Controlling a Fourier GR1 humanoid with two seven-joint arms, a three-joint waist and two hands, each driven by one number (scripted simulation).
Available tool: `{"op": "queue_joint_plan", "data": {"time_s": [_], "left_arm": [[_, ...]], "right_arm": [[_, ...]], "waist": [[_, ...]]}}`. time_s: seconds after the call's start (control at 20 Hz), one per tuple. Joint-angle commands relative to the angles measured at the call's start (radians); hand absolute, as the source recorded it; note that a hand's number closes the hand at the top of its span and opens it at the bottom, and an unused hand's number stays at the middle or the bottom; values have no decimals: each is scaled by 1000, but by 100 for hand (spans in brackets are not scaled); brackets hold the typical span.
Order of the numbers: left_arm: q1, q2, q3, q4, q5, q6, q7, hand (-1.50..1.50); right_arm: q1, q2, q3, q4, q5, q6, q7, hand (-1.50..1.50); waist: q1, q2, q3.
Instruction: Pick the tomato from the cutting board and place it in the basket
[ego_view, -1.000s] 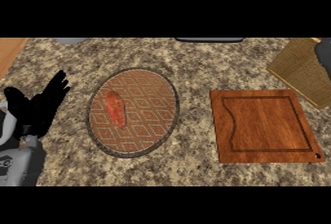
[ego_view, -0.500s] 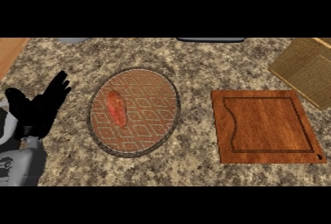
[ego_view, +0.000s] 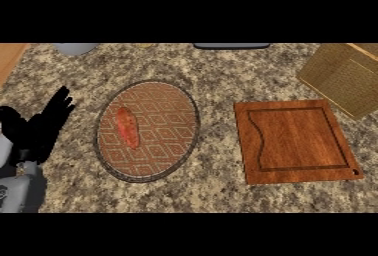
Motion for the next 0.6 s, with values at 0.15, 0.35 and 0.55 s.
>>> {"op": "queue_joint_plan", "data": {"time_s": [0.15, 0.35, 0.55], "left_arm": [[45, 11, 19, 17, -3, -8, -38, 0], [30, 25, 42, -14, 17, 2, 20, 0], [26, 9, 24, 0, -10, 22, 15, 0]], "right_arm": [[259, -51, -91, -329, -195, 159, 17, -150], [484, -54, -94, -502, -261, 295, 33, -150], [677, -95, -173, -716, -389, 429, 21, -150]], "waist": [[-44, -13, -1], [-63, -18, -1], [-76, -14, 0]]}}
